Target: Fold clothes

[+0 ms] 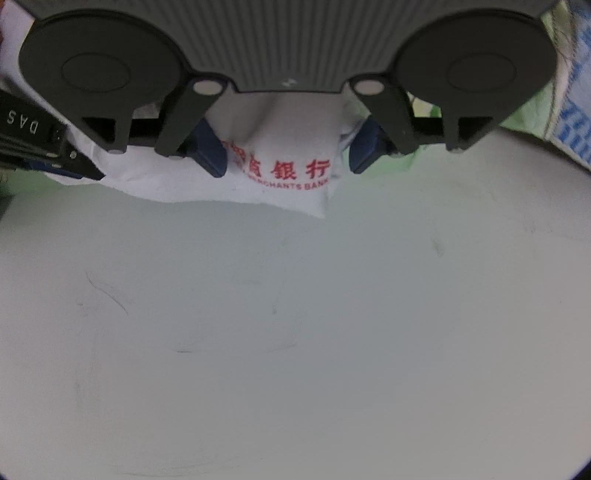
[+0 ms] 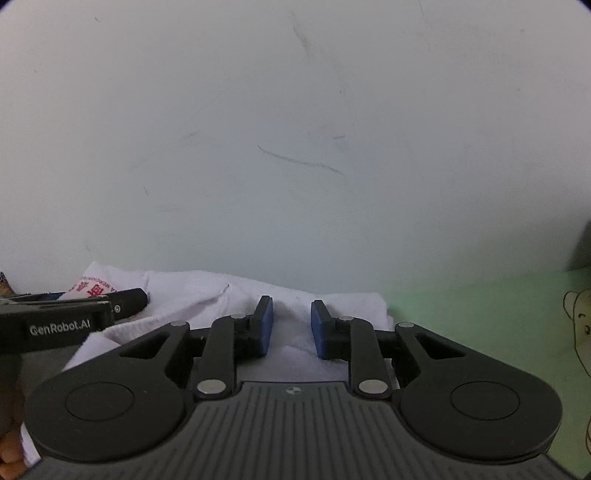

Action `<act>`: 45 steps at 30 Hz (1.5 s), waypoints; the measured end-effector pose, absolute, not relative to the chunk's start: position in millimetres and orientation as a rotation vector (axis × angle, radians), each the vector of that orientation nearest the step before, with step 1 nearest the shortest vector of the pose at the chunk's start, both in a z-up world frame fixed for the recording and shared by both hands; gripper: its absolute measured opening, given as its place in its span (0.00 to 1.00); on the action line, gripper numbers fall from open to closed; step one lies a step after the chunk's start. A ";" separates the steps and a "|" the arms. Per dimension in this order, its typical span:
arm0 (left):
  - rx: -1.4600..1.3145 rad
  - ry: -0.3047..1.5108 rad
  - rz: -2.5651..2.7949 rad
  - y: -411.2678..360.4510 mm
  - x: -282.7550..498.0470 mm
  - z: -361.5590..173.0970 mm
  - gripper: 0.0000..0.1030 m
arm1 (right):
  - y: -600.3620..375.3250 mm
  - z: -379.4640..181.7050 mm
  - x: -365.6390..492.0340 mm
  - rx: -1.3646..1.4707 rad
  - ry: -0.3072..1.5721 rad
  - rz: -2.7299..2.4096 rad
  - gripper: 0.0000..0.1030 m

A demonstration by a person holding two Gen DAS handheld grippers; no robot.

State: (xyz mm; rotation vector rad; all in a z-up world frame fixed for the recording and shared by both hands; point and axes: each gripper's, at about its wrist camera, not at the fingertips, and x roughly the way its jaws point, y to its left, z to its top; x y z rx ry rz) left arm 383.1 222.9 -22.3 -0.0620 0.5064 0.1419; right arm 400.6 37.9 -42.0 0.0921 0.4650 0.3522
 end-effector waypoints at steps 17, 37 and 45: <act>0.025 0.494 0.183 201.1 358.1 -1.5 0.94 | 18.8 -23.3 350.1 0.036 0.385 0.282 0.30; -0.066 0.683 0.169 174.0 167.1 46.0 0.99 | -38.6 18.5 136.8 -0.055 0.700 0.321 0.71; -0.080 0.722 0.163 158.7 128.1 46.9 0.99 | -31.4 36.8 103.6 -0.013 0.690 0.273 0.81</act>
